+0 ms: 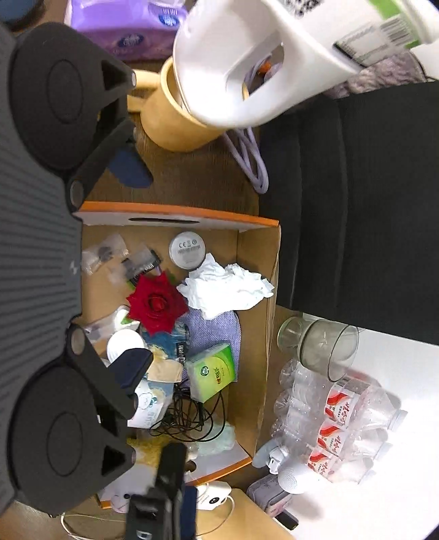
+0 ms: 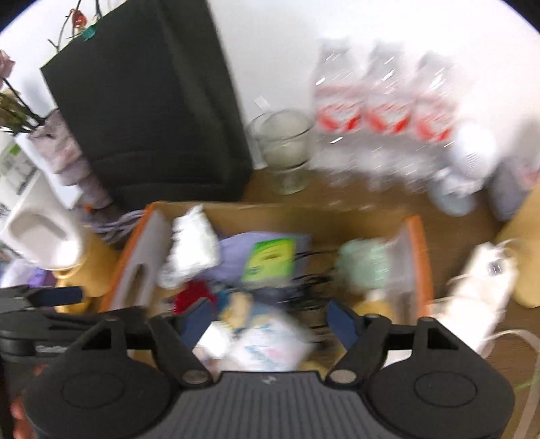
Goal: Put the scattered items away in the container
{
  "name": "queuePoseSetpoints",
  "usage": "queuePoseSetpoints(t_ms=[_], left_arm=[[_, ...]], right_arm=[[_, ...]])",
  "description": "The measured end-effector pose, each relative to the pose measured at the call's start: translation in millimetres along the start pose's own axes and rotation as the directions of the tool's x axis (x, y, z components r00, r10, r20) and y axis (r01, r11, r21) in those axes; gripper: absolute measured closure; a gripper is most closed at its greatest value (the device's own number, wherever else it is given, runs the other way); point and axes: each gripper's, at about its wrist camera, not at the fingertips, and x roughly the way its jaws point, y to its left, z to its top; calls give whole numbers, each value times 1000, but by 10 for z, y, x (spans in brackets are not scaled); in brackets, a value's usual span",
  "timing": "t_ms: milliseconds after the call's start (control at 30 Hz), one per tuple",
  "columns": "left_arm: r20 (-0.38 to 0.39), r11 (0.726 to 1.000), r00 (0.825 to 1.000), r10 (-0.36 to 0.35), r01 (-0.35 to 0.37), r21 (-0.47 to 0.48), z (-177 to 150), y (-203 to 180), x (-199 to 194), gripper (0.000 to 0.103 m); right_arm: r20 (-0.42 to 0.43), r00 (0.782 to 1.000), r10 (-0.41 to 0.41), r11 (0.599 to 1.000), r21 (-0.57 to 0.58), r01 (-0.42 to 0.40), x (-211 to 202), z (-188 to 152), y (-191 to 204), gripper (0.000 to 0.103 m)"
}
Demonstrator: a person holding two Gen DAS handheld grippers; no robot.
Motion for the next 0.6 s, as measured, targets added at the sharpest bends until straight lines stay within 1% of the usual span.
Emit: queuePoseSetpoints(t_ms=[100, 233, 300, 433, 500, 600], left_arm=[[3, 1000, 1000, -2, 2, 9, -74, -63, -75, 0], [19, 1000, 1000, 24, -24, 2, -146, -167, -196, 0], [43, 999, 998, 35, -36, 10, -179, -235, -280, 0], [106, 997, 992, 66, -69, 23, -265, -352, -481, 0], [144, 996, 987, 78, -83, 31, -333, -401, -582, 0], [220, 993, 971, 94, -106, 43, -489, -458, -723, 0]], right_arm=[[-3, 999, -44, 999, -7, 44, -115, -42, -73, 27], [-1, 999, -38, 999, 1, 38, -246, -176, -121, 26], [3, 999, -36, 999, 1, 36, -289, -245, -115, 25], [22, 999, -37, 999, 0, 37, -399, -360, -84, 23], [48, 998, -35, 999, 2, 35, -474, -414, -70, 23], [111, 993, -26, 1000, -9, 27, -615, -547, -35, 23]])
